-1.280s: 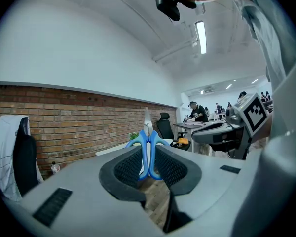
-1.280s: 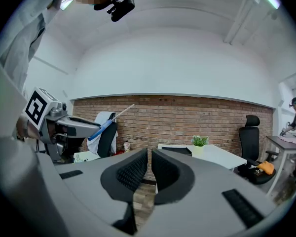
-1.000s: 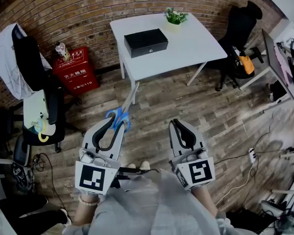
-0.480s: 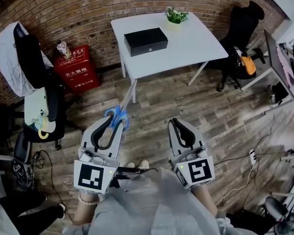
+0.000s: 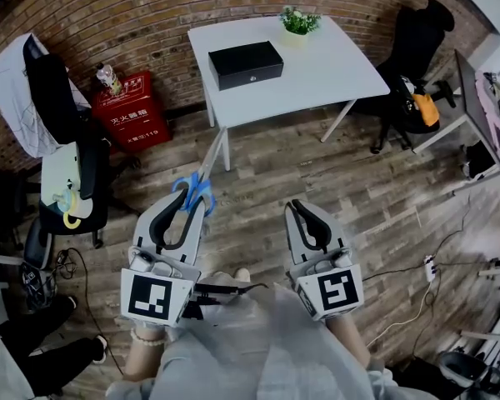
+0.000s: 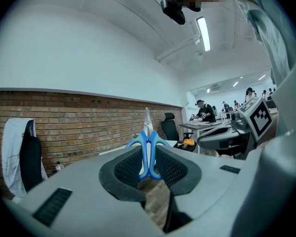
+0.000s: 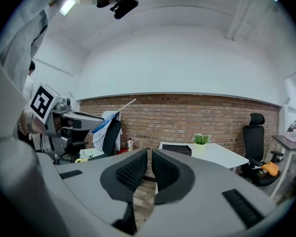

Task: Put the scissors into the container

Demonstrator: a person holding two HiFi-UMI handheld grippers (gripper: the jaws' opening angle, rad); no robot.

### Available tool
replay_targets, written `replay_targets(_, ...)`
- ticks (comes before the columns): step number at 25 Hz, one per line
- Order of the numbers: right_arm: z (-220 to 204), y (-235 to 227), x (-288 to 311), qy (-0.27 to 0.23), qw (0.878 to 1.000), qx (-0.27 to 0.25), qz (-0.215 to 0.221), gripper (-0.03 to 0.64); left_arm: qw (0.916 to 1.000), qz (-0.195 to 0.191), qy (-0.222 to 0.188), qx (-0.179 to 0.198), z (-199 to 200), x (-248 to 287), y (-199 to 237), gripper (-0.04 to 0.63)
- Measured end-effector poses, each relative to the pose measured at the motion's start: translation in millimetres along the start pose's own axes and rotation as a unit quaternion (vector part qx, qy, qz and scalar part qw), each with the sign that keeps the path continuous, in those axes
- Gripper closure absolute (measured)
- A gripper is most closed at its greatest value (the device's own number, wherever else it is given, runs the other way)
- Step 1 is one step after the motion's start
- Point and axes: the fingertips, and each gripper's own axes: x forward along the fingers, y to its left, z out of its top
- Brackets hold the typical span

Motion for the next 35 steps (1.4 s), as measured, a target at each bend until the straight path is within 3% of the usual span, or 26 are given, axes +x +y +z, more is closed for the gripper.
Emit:
replay_targets(14,-9,-19,8,0.000,1.000,-0.001,0.001,0.560,1.0000,0.002,-0.008,-0.001,-6,20,-5,0.495)
replay_targets(27,-3,-58,94,0.008,1.000,0.002,-0.019,0.560,0.9998,-0.016,-0.010,-0.004,-6,107,51,0.495)
replay_targets(35,12,-90,177,0.016,0.999,0.008,-0.035,0.560,0.9993,-0.036,-0.004,-0.004,0,182,110,0.495)
